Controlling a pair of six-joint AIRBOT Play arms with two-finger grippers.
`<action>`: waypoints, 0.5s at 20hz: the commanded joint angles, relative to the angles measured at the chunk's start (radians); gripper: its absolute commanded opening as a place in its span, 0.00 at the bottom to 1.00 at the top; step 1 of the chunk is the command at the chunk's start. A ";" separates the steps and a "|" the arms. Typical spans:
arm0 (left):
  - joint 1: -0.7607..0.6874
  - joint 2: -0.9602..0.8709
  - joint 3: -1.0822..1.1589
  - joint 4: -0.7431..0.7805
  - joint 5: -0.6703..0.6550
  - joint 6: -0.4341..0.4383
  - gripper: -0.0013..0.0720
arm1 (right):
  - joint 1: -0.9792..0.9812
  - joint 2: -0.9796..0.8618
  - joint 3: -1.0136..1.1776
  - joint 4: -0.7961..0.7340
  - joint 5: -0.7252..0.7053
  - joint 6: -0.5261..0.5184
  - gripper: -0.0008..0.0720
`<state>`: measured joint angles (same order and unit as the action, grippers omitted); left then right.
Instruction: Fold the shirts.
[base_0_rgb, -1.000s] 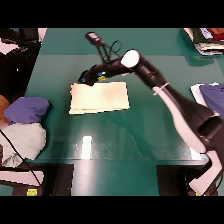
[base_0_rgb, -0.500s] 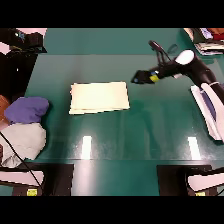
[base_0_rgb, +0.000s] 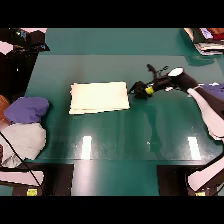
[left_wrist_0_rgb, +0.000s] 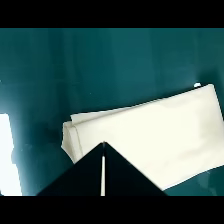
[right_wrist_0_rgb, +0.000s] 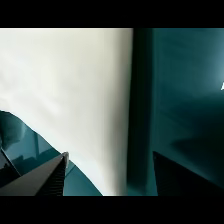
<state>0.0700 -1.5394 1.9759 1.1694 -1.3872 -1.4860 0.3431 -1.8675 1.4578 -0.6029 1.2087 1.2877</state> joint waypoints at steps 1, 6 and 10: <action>0.000 0.001 0.000 -0.011 0.003 0.006 0.06 | 0.098 -0.123 0.130 0.035 0.006 0.045 0.82; 0.000 0.001 0.000 -0.042 -0.005 0.014 0.06 | 0.172 -0.230 0.309 0.033 0.006 0.071 0.33; -0.038 0.001 0.000 -0.062 -0.012 0.028 0.06 | 0.144 -0.224 0.432 0.031 -0.005 0.039 0.03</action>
<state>0.0570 -1.5394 1.9759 1.1236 -1.3937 -1.4685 0.4953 -2.0815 1.8019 -0.5758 1.2057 1.3373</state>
